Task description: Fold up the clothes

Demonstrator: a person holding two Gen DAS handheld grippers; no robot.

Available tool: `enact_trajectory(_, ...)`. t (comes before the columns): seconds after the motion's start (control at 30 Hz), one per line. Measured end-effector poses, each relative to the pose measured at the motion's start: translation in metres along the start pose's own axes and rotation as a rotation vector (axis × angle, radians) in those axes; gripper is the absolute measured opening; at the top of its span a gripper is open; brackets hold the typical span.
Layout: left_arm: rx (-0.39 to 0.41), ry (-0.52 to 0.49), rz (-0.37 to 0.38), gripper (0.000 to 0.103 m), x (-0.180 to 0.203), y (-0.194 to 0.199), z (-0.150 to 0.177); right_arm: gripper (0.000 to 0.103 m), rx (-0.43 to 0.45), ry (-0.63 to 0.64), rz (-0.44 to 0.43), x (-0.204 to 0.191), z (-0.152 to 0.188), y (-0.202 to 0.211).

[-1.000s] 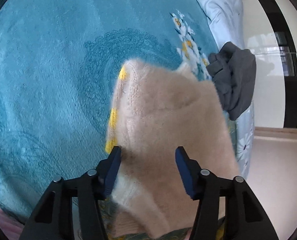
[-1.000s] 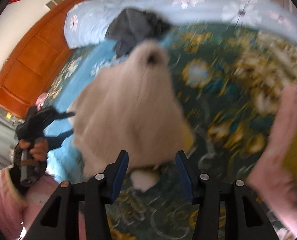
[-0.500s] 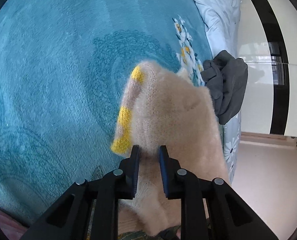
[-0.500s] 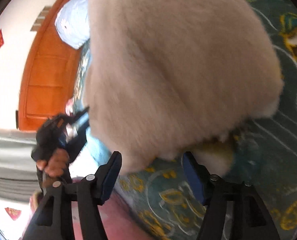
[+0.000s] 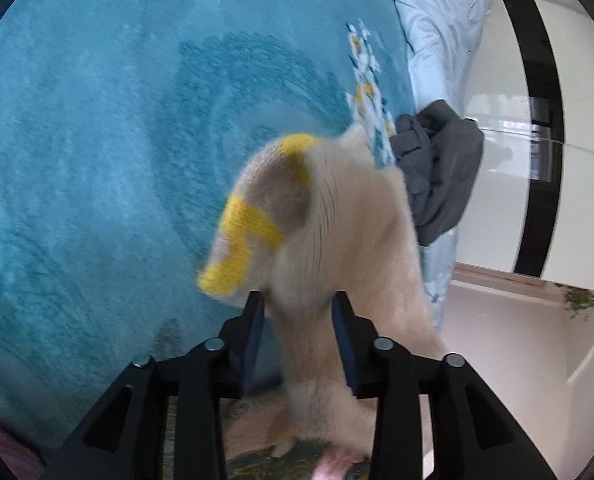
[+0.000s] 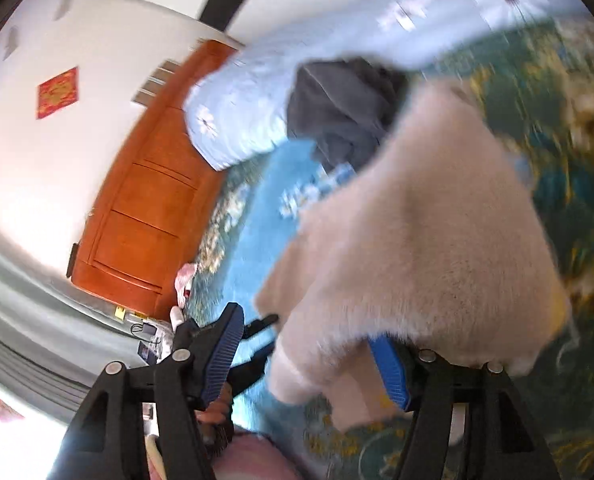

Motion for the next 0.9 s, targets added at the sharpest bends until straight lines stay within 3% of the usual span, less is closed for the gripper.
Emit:
enact_trajectory(0.07,-0.028,0.009,0.013,0.048,0.000,-0.005,0.002,0.066,-0.019,-0.018,0.012,0.006,-0.001,-0.007)
enact_trajectory(0.27,-0.093,0.003,-0.060,0.048,-0.005,-0.024,0.004,0.064,-0.082,-0.117,0.052,0.030,0.010,-0.026)
enact_trajectory(0.33,-0.084,-0.014,-0.053,0.048,-0.002,-0.024,0.003,0.060,-0.094,-0.140,0.065,0.036,0.012,-0.030)
enact_trajectory(0.5,-0.075,-0.108,-0.033,0.047,0.016,-0.026,0.003,0.039,-0.122,-0.194,0.097,0.051,0.015,-0.035)
enact_trajectory(0.7,-0.051,-0.262,-0.129,0.019,0.033,-0.022,0.012,0.026,-0.120,-0.184,0.120,0.042,0.008,-0.026)
enact_trajectory(0.8,0.004,-0.322,-0.094,0.013,0.048,-0.008,0.017,0.021,-0.093,-0.172,0.093,0.030,0.000,-0.015)
enact_trajectory(0.9,0.091,-0.389,-0.031,0.012,0.074,0.016,0.025,0.018,-0.012,-0.097,0.036,0.000,-0.017,0.009)
Point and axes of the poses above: each gripper's, at about its wrist camera, not at the fingertips, and y roughly against the way its jaws point, x to its right, z to its underside, the point moved 5 cm from there along -y, roughly the way its jaws point, and after that the axes turned 6 degrees about -x, right-handed, at the moved point
